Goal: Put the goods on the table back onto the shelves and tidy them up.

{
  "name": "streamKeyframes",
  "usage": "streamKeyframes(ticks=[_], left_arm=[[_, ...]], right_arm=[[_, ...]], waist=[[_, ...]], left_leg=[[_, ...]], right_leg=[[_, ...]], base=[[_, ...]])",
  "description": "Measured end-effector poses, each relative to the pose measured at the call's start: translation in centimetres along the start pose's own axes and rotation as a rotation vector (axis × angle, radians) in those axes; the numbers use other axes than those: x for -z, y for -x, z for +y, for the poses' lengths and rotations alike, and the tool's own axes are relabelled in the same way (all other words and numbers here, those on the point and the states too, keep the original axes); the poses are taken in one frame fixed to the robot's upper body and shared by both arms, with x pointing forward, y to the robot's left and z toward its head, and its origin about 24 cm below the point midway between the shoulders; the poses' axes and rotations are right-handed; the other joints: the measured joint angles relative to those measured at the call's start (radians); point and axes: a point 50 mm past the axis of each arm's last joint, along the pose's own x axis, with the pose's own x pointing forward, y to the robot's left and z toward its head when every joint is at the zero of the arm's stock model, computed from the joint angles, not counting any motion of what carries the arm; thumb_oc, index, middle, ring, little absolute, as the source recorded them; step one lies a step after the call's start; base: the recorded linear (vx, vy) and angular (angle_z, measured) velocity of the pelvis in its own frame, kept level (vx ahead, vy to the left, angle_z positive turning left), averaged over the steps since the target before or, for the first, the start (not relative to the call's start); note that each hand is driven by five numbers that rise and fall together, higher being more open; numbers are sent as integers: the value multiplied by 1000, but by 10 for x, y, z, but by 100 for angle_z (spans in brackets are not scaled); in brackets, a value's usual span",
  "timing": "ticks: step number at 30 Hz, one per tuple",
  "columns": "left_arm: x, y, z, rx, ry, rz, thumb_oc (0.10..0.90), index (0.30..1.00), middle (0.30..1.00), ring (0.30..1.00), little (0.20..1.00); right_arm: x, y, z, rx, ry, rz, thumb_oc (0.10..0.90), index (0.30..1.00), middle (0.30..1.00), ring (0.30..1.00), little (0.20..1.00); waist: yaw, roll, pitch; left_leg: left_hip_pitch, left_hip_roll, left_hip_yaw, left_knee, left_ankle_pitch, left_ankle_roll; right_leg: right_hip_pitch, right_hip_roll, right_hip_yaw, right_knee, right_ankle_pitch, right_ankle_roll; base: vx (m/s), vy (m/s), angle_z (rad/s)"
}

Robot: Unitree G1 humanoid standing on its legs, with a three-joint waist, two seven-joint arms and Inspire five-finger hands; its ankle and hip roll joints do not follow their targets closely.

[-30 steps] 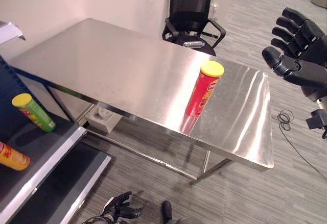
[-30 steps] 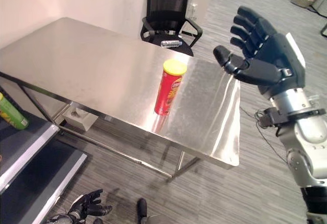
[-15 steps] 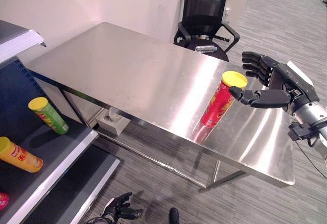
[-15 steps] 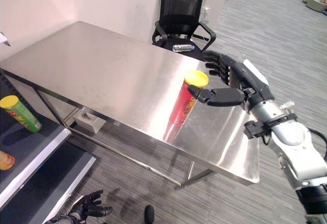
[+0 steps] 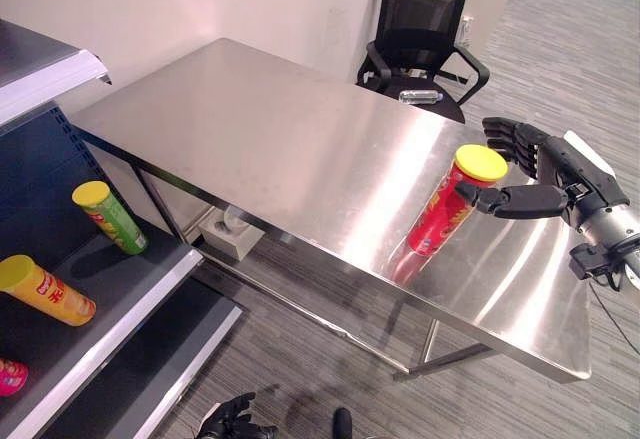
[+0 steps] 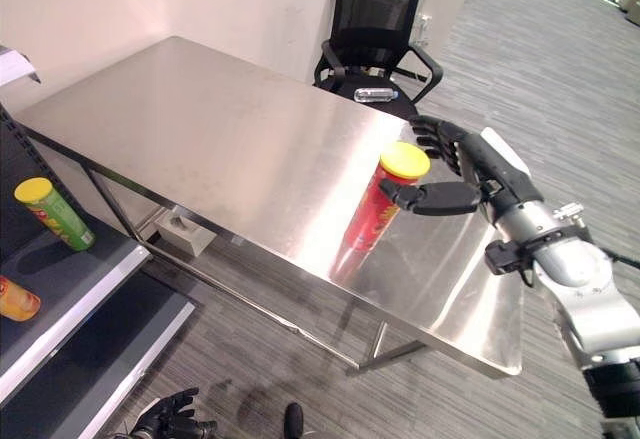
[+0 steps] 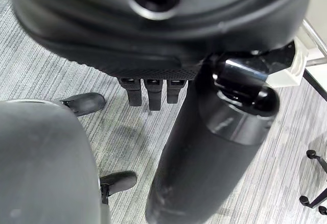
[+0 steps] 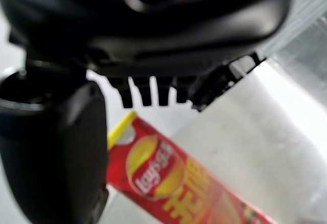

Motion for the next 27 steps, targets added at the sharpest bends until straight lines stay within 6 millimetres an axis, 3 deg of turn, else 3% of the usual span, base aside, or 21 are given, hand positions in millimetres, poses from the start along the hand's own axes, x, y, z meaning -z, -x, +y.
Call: streamKeyframes(ticks=[12,27], left_arm=[[2,0,1,-8,2,7,800,900,900,900,900],[2,0,1,-10,2,9,800,900,900,900,900]], right_arm=[[17,-1,-1,2,-5,85,800,900,900,900,900],[15,-11,-2,0,7,79,800,900,900,900,900]], waist=[[17,0,0],[20,3,3]], left_leg=[[-4,0,-7,-1,1,-1],[-4,0,-20,0,2,-1]], right_leg=[[8,-1,-5,-7,-4,4],[15,-3,-26,-7,-6,6]], base=[[0,0,1],[-2,1,2]])
